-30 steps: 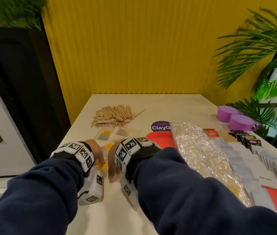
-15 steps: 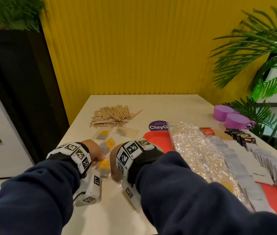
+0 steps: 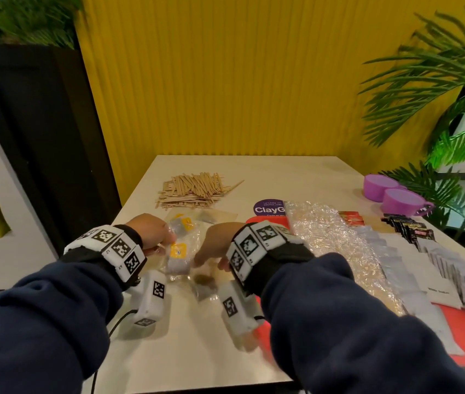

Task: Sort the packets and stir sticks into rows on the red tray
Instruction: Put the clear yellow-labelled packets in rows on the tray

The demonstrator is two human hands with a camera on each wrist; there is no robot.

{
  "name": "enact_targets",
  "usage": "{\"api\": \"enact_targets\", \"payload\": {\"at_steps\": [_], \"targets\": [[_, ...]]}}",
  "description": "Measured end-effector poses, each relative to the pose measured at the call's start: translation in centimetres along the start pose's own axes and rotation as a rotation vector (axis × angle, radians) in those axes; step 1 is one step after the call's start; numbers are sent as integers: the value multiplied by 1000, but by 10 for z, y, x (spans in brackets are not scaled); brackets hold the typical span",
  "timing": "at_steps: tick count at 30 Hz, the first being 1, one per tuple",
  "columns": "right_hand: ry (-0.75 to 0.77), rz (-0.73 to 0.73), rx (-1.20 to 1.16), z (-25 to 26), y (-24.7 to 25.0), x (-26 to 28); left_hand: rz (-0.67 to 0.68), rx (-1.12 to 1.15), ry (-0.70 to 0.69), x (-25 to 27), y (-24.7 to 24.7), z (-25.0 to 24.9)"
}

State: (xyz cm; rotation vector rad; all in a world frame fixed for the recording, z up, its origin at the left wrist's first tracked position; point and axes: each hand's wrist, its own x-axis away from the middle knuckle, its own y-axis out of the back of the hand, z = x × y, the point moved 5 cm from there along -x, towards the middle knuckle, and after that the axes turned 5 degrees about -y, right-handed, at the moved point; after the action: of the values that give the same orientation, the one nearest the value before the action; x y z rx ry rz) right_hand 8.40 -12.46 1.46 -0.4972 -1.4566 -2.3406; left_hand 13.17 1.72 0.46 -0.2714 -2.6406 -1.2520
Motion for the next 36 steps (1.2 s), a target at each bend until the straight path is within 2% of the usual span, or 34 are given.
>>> {"api": "enact_targets", "payload": {"at_steps": [4,9,15,22,27,32,36], "targets": [[-43,-50,-323,-18,9,-4,9,127,-36,3,4,-7],[66,-48,-506,-21,10,4,25,318,-113,11,7,-24],[189,-243,-855,-27,17,14,-23,525,-269,34,3,-51],[253,-340,-961,-57,29,43,-42,772,-406,57,-18,-79],[191,-397,-1096,-93,31,56,-62,913,-392,63,-33,-81],[151,-390,-1245,-127,33,68,-184,900,-317,65,-42,-67],[267,-414,-1179,-129,38,79,-208,871,-284,71,-55,-68]]}}
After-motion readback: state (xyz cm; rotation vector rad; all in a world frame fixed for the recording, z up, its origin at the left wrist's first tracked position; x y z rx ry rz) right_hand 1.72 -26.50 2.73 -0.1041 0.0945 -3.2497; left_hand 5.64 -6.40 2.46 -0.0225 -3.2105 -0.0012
